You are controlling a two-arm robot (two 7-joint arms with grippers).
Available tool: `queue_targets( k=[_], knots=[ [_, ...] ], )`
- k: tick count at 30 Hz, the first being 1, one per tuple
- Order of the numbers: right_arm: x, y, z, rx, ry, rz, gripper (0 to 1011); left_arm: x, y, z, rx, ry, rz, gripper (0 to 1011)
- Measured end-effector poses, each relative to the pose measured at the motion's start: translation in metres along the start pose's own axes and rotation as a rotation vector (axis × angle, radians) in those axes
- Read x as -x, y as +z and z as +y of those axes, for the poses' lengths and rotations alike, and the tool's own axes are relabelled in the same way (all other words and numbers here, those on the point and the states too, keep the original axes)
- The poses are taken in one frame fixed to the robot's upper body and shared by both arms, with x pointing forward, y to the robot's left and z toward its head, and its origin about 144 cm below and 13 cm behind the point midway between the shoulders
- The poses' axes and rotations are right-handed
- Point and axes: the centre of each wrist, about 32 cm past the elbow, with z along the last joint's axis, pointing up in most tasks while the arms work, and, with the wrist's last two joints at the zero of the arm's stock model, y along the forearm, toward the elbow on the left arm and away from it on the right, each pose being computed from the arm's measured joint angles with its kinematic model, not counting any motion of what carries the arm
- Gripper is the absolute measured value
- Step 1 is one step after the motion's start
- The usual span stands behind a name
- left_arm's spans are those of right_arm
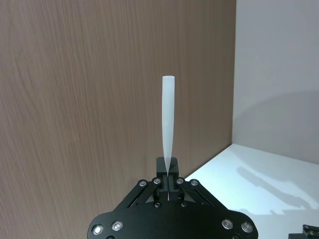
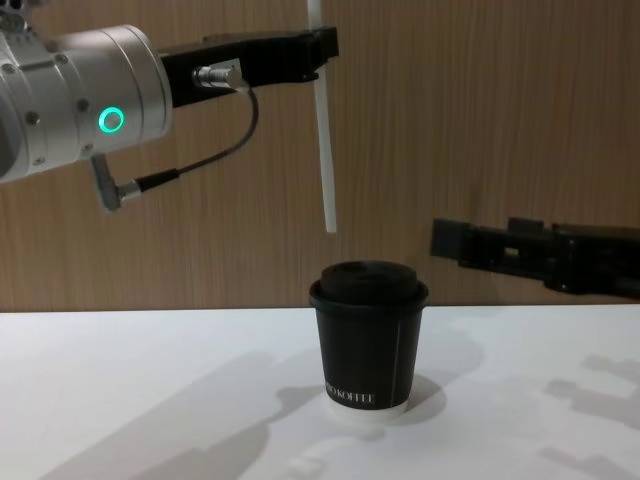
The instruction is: Pick up the straw with one hand, pass it to the other hand, and insert it into the cup.
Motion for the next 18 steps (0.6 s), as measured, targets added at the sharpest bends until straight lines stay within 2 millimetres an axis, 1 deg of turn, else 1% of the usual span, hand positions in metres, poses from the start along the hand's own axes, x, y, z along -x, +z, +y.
queue_targets(
  k=[18],
  knots=[
    [-0.007,-0.007,-0.002,0.026,-0.027,-0.010,1001,-0.004,-0.010,-0.014,-0.040,-0.003,-0.012,8]
  ],
)
